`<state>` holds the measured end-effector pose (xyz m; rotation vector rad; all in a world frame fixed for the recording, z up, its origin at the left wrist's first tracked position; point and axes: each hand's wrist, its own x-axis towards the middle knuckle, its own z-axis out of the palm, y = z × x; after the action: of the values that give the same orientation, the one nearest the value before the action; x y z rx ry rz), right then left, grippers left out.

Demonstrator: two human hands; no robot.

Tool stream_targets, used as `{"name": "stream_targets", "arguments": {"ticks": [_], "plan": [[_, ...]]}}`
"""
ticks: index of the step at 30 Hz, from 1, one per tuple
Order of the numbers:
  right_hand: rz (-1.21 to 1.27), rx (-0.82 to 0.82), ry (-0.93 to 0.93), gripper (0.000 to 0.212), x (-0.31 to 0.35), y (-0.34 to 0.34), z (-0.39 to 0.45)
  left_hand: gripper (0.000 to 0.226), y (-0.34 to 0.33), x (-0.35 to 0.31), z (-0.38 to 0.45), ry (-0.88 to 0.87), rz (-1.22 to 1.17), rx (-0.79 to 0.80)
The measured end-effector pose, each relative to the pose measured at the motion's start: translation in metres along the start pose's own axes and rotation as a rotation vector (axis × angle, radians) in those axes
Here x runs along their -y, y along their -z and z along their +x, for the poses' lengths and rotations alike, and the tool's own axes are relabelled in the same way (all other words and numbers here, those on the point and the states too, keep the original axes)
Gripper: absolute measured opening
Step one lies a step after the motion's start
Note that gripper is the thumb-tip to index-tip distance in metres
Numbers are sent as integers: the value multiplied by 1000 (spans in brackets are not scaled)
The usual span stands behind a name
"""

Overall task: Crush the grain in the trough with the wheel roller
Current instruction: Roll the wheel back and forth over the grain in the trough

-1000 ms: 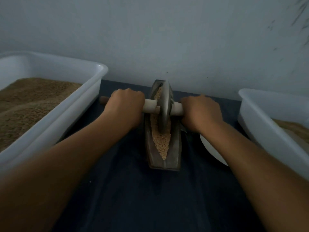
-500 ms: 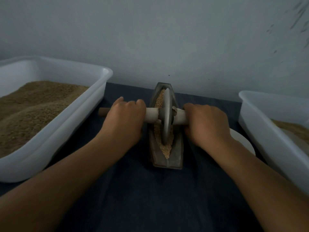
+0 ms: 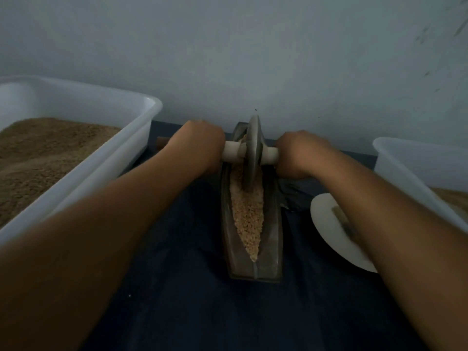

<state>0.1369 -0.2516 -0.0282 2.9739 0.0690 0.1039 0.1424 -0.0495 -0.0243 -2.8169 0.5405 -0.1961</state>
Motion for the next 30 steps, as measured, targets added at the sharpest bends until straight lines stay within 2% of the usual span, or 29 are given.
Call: {"name": "stream_targets", "arguments": {"ticks": [11,16,21,26,30], "plan": [[-42,-204,3,19,12,-6,-51,28,-7,-7,-41,13,-19,-97],[6,-248,-12,22,17,-9,-89,29,-6,-16,-68,11,-34,-215],[-27,-398,-14,21,21,-16,-122,31,-5,-18,-84,-4,-15,-281],[-78,-419,-5,23,22,-14,-117,29,-6,-17,-81,7,-34,-219],[-59,-311,-9,29,20,-8,-89,27,-6,-11,-63,13,-78,-105]]}}
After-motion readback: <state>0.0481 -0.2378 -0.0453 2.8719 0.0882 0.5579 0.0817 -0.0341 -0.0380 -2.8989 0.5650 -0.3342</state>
